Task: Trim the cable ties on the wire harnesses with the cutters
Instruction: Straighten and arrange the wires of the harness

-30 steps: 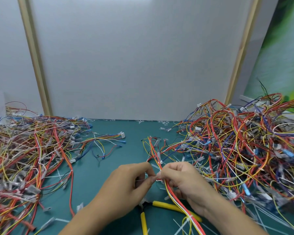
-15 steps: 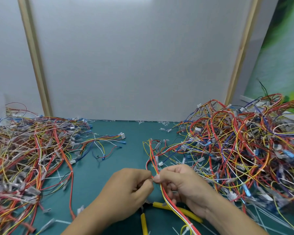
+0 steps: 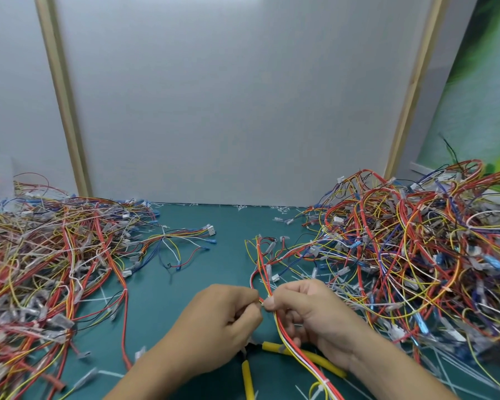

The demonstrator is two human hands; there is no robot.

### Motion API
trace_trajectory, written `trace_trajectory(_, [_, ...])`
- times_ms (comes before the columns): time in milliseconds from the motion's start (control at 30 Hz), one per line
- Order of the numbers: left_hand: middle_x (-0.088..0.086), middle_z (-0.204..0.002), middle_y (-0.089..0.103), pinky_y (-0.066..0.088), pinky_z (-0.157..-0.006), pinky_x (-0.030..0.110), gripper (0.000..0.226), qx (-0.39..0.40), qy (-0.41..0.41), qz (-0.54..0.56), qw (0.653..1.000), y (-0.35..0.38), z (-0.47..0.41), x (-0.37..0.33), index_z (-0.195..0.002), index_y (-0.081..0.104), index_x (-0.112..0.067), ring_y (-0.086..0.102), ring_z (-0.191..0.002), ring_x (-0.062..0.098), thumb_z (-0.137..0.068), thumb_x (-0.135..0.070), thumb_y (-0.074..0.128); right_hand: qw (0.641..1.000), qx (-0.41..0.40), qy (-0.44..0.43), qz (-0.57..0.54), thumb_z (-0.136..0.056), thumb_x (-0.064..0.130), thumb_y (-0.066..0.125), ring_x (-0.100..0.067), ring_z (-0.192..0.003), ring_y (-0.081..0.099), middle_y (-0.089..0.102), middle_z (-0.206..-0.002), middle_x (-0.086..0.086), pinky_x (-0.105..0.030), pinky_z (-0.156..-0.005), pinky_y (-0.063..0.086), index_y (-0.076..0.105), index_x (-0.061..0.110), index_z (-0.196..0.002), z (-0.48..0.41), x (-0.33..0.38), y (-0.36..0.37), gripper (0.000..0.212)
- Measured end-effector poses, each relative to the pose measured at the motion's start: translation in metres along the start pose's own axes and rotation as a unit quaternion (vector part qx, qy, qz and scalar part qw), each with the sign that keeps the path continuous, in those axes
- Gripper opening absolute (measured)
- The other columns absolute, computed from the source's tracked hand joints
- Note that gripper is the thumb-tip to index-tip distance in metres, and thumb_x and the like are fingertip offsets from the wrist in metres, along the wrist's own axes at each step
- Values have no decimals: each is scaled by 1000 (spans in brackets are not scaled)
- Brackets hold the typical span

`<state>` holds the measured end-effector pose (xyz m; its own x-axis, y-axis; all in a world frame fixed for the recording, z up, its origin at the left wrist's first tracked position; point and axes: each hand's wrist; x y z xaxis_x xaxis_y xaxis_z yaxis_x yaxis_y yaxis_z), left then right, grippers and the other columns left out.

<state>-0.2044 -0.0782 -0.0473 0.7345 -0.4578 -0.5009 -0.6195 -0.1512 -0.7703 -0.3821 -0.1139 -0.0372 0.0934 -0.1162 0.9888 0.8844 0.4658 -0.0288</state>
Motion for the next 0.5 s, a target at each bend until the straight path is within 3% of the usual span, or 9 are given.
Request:
trace_trajectory(133, [5,-58,27,20,-51,32,26,-12,0,16,1000,-2,-2,-1,-66,30,-13,23,-53,15,-77,-37,33,1000,-1,-5,-10,-67,18,75,-11,-39,44,50,-49,1,-20,-38,37,66,16,-55,-1,2,0,16])
trace_trajectory(367, [1,-59,29,24,-53,32,28,28,9,32,999,-1,0,7,-69,33,-15,25,-55,14,-88,-34,40,1000,6,-14,5,-80,11,72,-11,-40,46,51,-50,1,-22,-39,40,67,17,-55,0,-2,-3,26])
trace_trajectory(500, [-7,-60,41,32,-54,21,39,25,-61,193,979,-3,-4,11,-70,49,-18,38,-56,9,-85,-53,48,999,9,-31,3,-74,16,74,-10,-42,45,49,-52,2,-26,-45,43,65,18,-56,2,-1,-5,20])
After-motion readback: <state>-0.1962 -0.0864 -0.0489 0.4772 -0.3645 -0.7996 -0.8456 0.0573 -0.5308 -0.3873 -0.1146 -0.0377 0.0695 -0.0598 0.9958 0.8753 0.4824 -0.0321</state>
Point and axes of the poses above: each hand's wrist, its own z-axis away from the middle knuckle, its own y-axis out of the palm, x = y × z
